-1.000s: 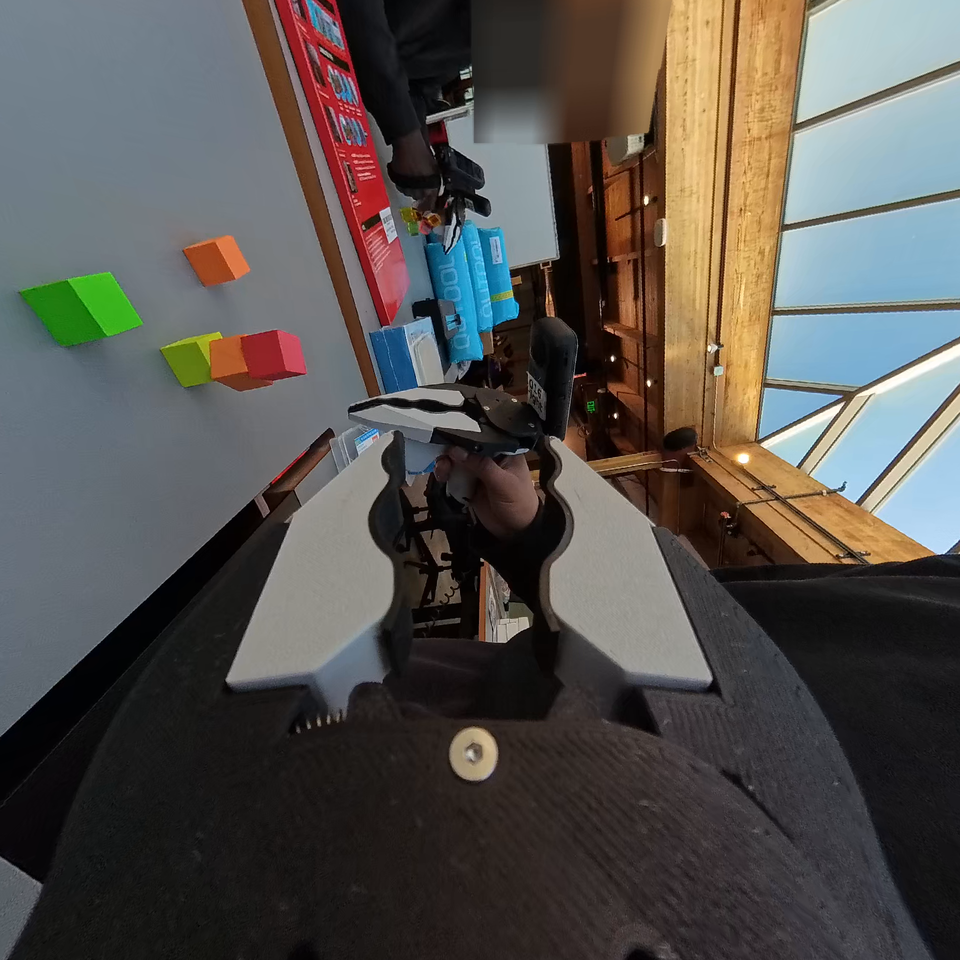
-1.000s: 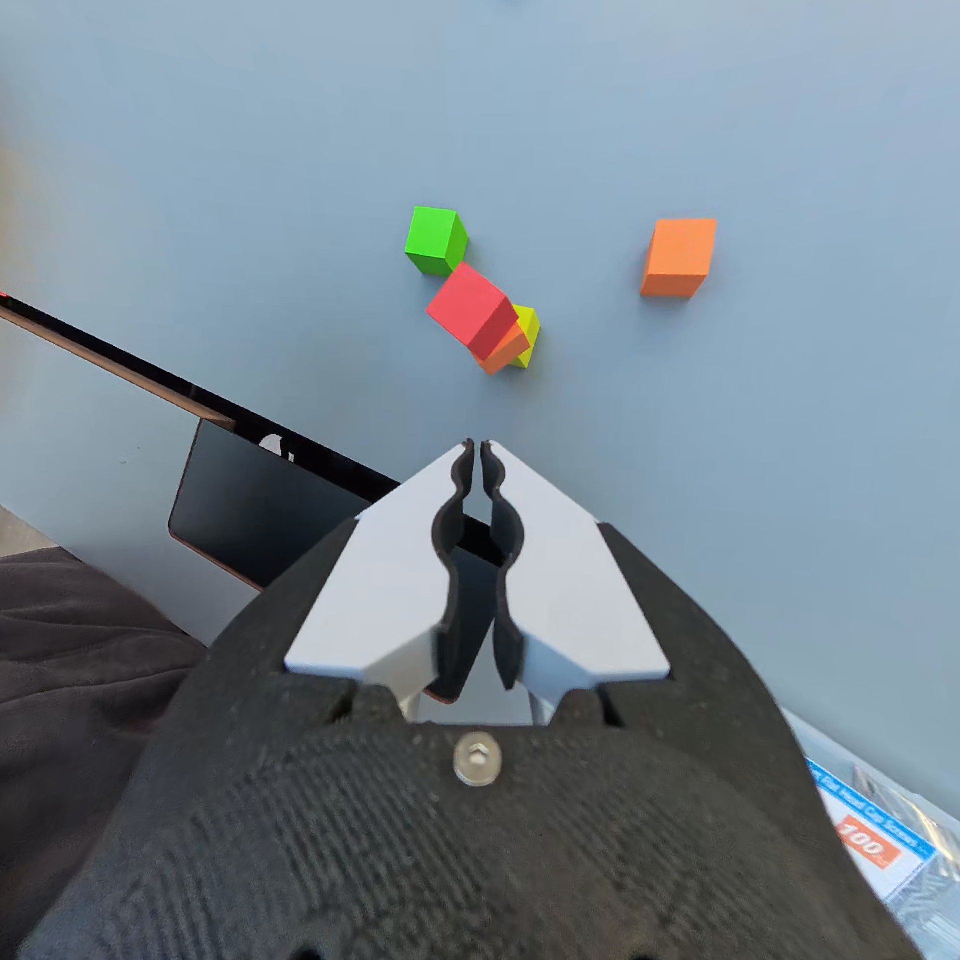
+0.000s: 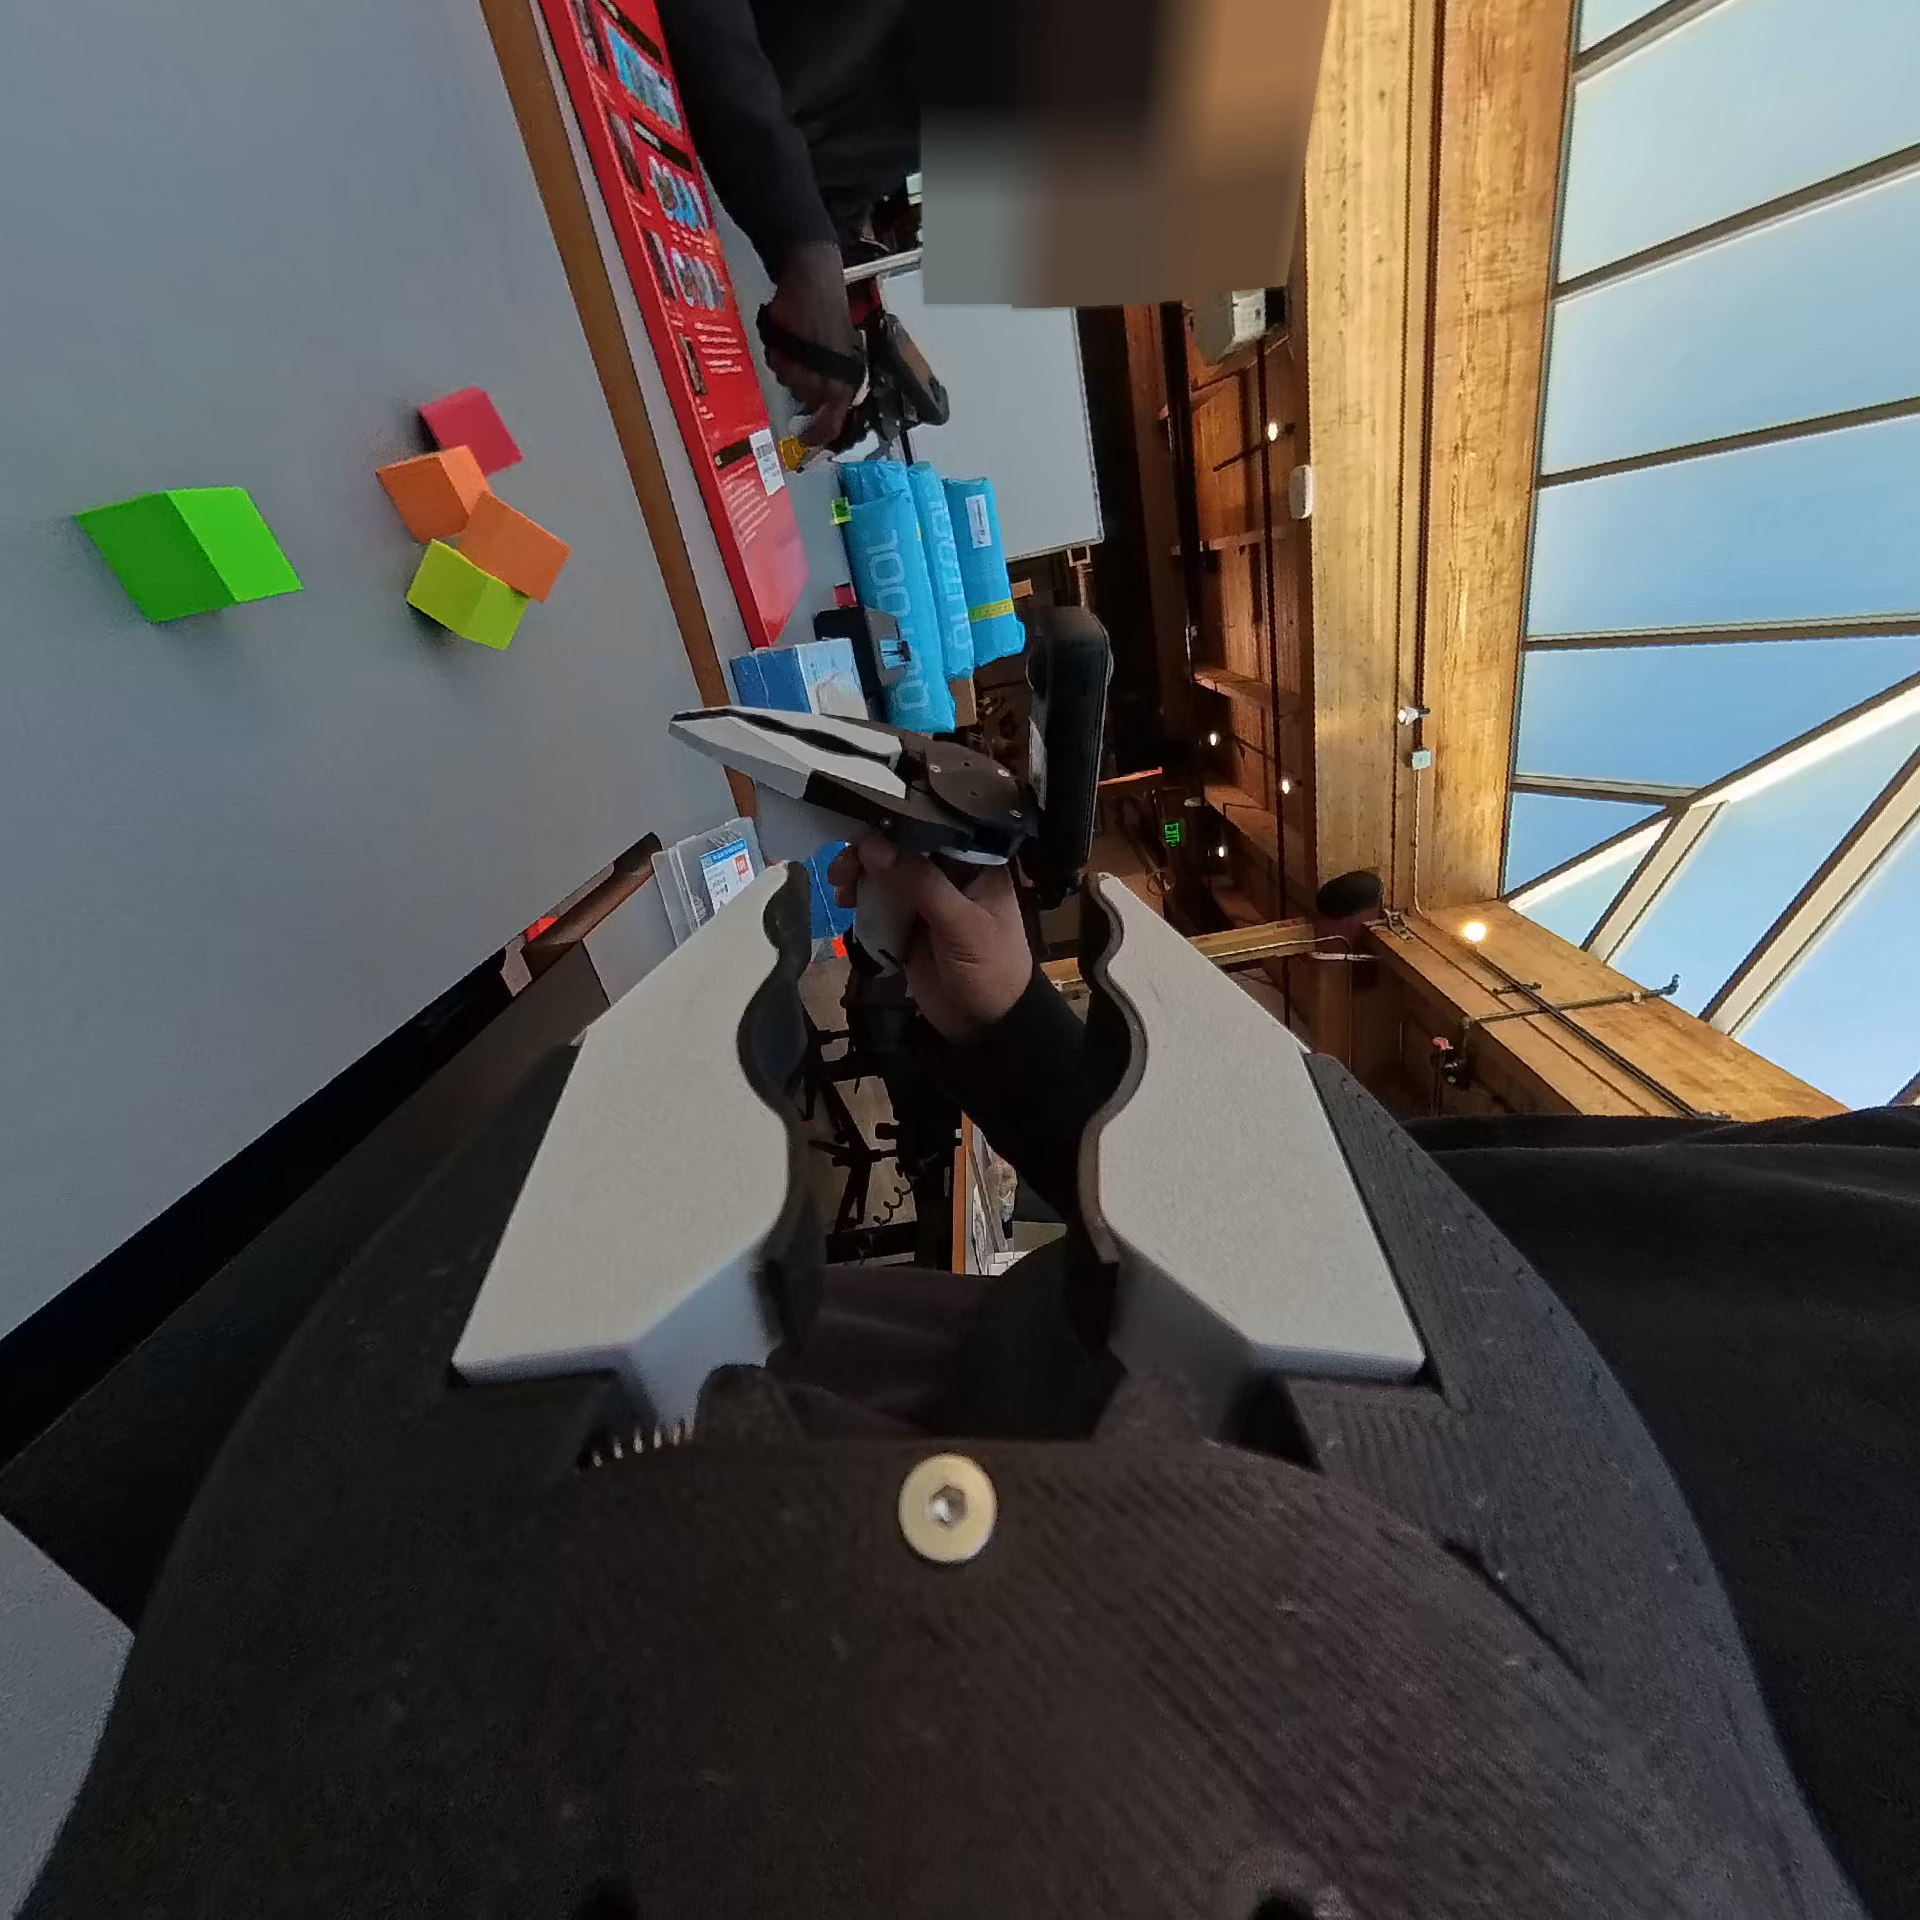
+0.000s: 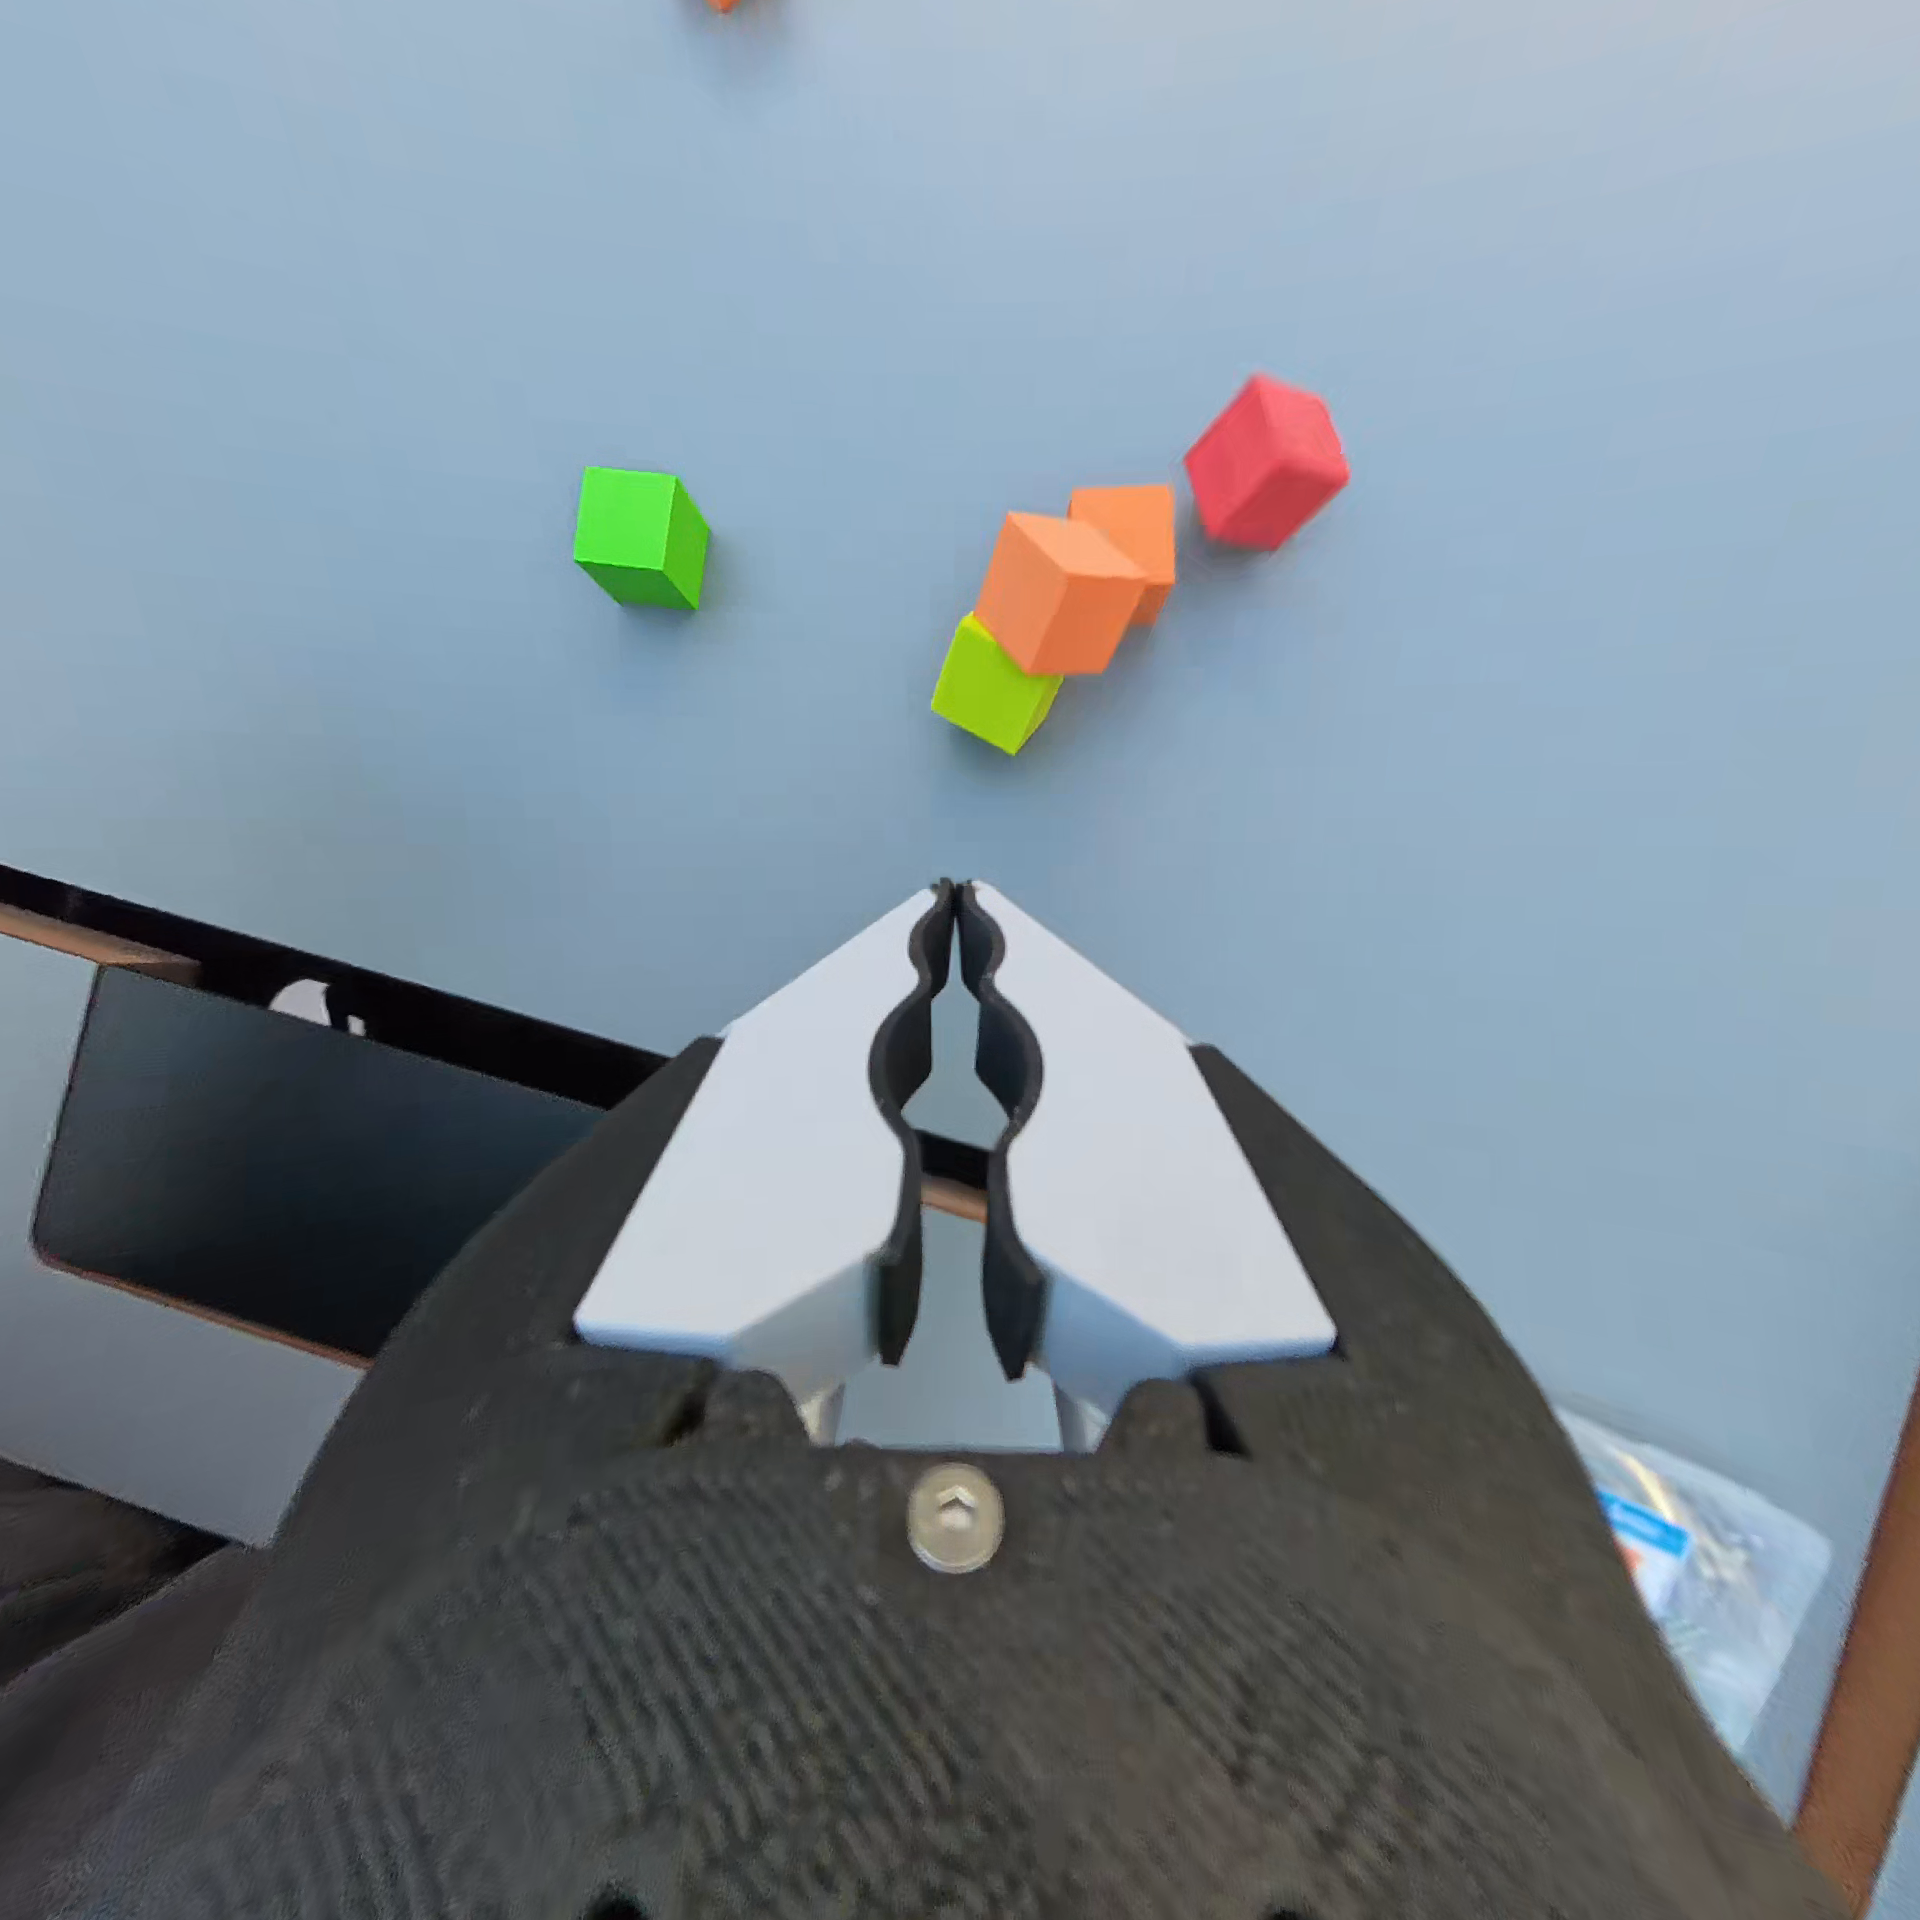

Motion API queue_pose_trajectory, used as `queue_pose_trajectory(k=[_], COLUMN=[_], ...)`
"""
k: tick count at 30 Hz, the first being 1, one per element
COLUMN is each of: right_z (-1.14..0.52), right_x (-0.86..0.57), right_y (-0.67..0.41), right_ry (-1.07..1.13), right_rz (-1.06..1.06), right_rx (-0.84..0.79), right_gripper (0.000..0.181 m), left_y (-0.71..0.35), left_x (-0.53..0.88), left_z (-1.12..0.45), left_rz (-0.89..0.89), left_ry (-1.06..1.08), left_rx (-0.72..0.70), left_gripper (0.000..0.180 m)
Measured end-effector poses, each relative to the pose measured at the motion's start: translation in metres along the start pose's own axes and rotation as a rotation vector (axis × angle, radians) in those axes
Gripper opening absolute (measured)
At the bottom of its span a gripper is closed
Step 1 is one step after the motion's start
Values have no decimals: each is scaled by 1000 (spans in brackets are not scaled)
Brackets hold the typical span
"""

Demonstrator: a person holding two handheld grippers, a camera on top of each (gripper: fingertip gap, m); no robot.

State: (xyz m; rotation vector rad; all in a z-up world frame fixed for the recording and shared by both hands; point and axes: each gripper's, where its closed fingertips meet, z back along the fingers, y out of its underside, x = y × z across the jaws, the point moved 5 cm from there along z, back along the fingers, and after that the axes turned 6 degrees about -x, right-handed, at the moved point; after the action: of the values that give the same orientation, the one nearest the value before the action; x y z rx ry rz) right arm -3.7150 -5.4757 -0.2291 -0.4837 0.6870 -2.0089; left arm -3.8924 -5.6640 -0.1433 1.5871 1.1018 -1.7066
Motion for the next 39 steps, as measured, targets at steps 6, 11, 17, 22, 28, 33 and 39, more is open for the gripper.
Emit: queue_pose_trajectory(k=[6, 11, 17, 22, 28, 33, 39], right_z=[24, 28, 80, 39, 13, -41, -95], right_x=[10, 21, 15, 4, -13, -21, -19], right_y=[26, 33, -20, 4, 0, 11, -3], right_ry=[-26, -1, 545, 254, -123, -325, -381], right_rz=[-172, -125, 564, 331, 321, 253, 93], right_rx=[-46, -48, -409, -311, -246, -120, -51], right_gripper=[0, 0, 14, 52, 61, 47, 33], left_y=[3, 11, 24, 30, 35, 58, 79], left_x=[-2, -3, 2, 6, 26, 30, 32], left_z=[0, -5, -19, -46, -77, -101, -82], left_rz=[-3, -5, -17, -213, -814, -887, -748], left_ry=[15, 21, -27, -201, -815, -1085, -1107], left_rx=[29, 73, 122, 145, 200, 184, 162], left_gripper=[49, 49, 49, 53, 65, 66, 65])
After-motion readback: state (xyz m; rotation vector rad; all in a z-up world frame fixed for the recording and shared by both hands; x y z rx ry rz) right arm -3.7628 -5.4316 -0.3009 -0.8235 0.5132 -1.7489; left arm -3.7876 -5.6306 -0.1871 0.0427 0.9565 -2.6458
